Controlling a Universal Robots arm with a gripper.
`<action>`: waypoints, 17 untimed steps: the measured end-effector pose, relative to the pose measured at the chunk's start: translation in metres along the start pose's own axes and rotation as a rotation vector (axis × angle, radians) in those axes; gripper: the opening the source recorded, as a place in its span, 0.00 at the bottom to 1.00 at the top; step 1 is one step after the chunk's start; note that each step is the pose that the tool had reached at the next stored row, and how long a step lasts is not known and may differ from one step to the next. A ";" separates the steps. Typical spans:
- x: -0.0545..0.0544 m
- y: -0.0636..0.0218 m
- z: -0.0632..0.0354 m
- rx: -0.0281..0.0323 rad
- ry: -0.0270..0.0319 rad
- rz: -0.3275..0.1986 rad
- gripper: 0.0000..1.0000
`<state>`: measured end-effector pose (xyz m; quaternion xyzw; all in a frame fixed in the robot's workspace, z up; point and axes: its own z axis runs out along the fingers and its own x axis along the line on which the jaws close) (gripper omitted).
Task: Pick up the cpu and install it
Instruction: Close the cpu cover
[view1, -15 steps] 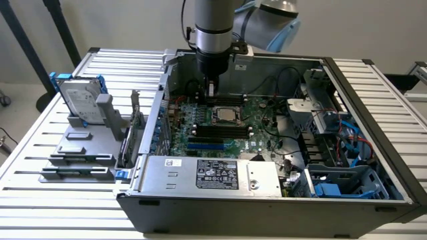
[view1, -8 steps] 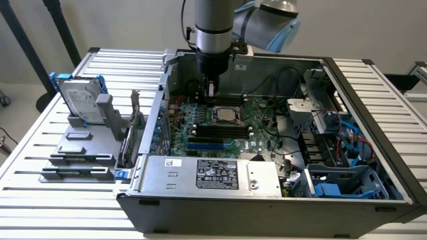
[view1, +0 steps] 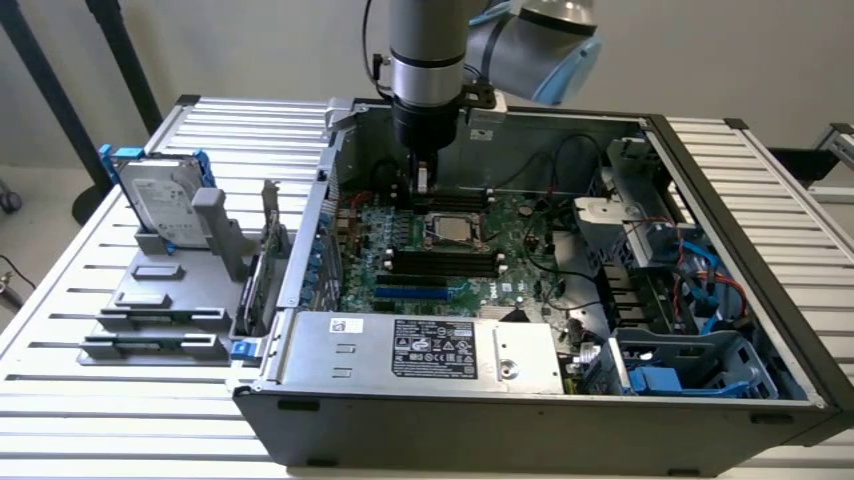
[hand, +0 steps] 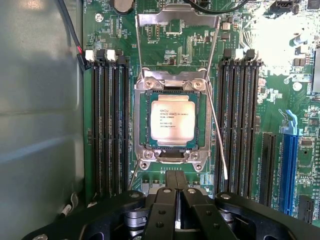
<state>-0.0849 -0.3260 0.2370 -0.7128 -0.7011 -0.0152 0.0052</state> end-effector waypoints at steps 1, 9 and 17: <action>0.000 0.0019 0.0000 0.0001 0.0001 0.000 0.11; 0.000 0.0370 -0.0043 0.0046 0.0040 -0.002 0.11; -0.002 0.0738 -0.0196 0.0056 0.0083 -0.003 0.11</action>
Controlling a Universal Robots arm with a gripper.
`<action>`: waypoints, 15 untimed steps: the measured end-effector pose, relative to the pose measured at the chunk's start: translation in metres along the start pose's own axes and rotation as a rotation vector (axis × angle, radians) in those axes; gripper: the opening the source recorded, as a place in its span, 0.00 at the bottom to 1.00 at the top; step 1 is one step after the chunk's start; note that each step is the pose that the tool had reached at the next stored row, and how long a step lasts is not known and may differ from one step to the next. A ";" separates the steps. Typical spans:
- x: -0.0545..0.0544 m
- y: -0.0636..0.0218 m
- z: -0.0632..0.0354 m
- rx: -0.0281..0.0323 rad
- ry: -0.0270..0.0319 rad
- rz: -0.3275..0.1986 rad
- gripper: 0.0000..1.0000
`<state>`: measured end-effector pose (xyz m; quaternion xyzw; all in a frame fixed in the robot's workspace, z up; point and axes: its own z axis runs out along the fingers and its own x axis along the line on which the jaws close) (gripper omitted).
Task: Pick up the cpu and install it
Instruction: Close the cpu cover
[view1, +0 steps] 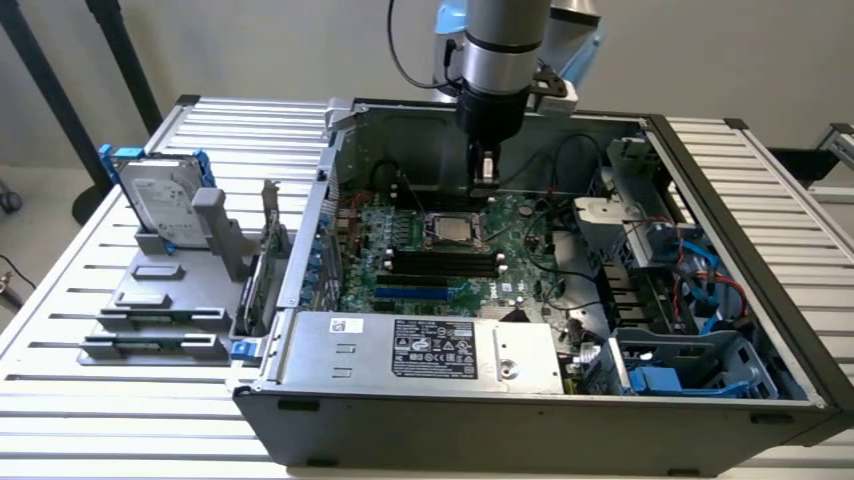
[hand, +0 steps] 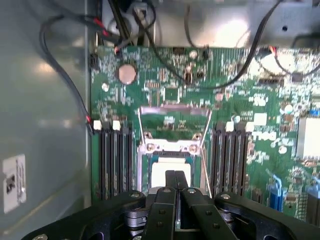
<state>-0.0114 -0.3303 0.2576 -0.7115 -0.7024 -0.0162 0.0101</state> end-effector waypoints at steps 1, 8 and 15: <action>0.000 0.0045 -0.0019 0.0000 0.0006 0.000 0.11; -0.004 0.0366 -0.0125 0.0008 0.0039 0.000 0.11; -0.008 0.0661 -0.0140 0.0015 0.0105 0.000 0.11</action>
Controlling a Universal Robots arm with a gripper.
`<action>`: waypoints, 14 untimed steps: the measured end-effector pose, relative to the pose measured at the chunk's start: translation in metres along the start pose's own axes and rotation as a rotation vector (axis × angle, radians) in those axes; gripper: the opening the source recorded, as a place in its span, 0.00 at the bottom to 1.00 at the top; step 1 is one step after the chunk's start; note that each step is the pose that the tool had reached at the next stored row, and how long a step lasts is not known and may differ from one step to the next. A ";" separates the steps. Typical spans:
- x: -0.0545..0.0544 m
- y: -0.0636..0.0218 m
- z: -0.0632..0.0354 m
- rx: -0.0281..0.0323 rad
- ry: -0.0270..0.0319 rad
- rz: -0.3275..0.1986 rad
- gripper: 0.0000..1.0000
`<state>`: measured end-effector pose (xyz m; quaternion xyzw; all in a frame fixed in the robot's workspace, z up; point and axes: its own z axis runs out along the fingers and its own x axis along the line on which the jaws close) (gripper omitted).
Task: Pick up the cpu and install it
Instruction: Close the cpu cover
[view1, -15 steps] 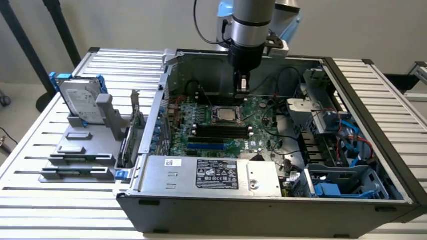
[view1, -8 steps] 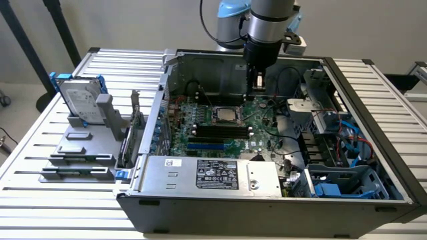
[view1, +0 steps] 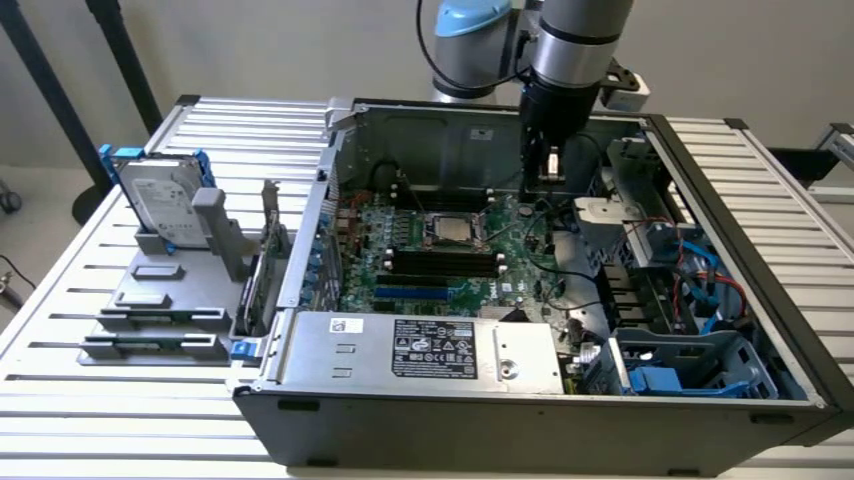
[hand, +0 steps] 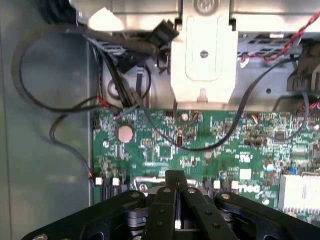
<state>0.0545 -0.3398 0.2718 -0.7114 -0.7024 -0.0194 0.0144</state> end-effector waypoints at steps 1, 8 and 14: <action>0.000 0.0022 0.0001 0.0000 0.0011 0.000 0.11; 0.000 0.0063 0.0083 0.0002 0.0146 0.000 0.11; -0.001 0.0063 0.0192 0.0002 0.0178 0.000 0.11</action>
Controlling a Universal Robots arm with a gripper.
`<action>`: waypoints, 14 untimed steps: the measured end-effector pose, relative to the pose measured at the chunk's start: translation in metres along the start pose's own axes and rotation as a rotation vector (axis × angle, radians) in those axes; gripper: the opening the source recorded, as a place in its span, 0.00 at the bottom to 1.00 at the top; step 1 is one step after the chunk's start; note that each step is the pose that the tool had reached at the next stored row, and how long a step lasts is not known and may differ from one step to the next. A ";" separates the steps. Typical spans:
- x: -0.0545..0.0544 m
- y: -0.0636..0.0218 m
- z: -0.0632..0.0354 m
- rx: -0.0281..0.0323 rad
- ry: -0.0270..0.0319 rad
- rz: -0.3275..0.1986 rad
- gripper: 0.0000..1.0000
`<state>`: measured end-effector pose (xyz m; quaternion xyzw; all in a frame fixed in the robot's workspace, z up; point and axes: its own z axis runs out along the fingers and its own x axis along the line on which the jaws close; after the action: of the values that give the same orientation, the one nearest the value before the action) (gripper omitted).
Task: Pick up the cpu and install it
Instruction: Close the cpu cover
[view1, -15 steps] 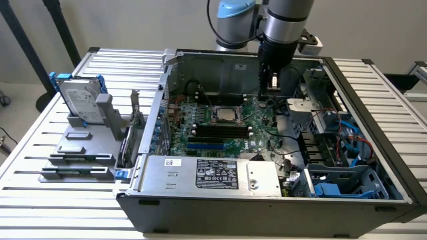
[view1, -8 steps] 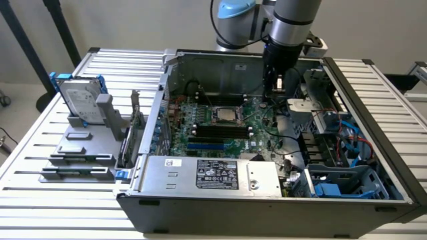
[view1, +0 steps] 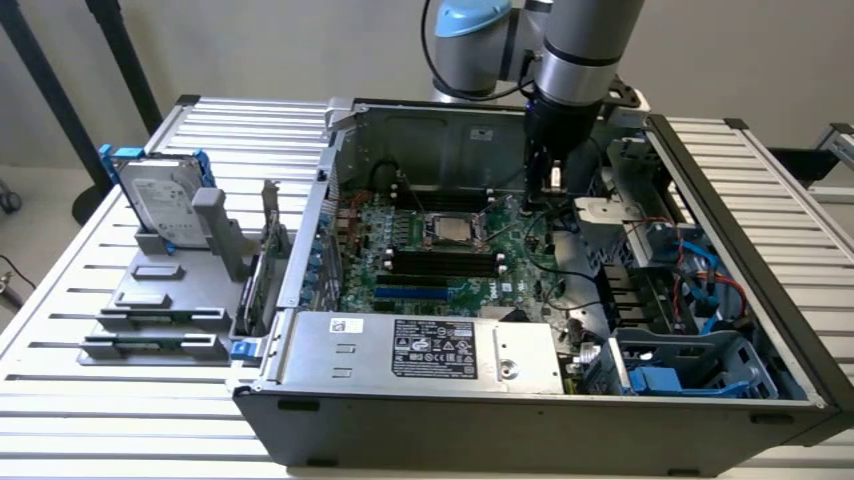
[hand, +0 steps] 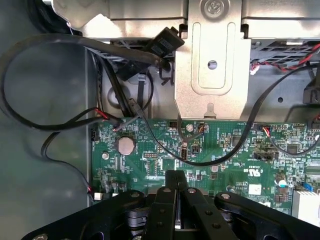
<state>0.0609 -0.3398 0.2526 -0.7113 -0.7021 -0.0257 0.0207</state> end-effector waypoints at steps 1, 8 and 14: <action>0.000 0.0000 0.0018 0.0000 0.0010 0.000 0.11; 0.000 -0.0001 0.0103 0.0006 0.0150 0.000 0.11; 0.000 -0.0001 0.0107 0.0575 0.0324 0.005 0.11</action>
<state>0.0609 -0.3392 0.2419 -0.7115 -0.7005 -0.0170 0.0526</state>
